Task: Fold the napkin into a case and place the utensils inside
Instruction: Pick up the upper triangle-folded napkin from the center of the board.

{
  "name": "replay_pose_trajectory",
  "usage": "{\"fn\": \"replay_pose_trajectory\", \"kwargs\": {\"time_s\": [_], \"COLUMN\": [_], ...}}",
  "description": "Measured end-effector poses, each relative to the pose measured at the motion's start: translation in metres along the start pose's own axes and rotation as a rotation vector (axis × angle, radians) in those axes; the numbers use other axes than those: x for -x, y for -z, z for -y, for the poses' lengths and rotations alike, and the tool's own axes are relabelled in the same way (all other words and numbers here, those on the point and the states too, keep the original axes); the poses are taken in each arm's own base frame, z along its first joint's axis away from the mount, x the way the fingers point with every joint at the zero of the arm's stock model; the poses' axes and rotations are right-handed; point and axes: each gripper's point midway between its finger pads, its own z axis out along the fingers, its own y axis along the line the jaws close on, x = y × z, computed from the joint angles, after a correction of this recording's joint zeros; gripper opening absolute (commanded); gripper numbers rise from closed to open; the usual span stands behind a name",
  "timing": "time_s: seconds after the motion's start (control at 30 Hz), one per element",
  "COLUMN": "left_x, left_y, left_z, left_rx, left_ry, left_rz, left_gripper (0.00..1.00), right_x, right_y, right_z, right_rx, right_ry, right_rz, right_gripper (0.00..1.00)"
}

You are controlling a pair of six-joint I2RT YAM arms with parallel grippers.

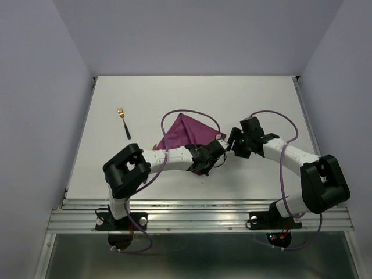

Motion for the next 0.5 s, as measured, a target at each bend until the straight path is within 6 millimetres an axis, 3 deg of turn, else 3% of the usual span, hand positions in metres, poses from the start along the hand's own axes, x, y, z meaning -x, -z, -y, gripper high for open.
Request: {"fn": "replay_pose_trajectory", "kwargs": {"time_s": [0.13, 0.4, 0.5], "left_x": [0.004, 0.009, 0.012], "left_y": [0.006, 0.018, 0.021], "left_z": [0.001, 0.001, 0.001], "left_rx": [-0.025, -0.059, -0.069], "left_ry": [0.011, 0.026, 0.035], "left_rz": [0.013, 0.038, 0.053], "left_gripper": [0.00, 0.00, 0.00], "right_x": [0.007, 0.005, 0.008], "right_y": [-0.011, -0.037, -0.042], "right_z": [-0.019, -0.032, -0.040], "right_rx": [0.064, 0.130, 0.171], "right_ry": [-0.033, -0.106, -0.132], "right_rz": [-0.014, -0.069, -0.070], "right_gripper": [0.68, 0.67, 0.62]}}
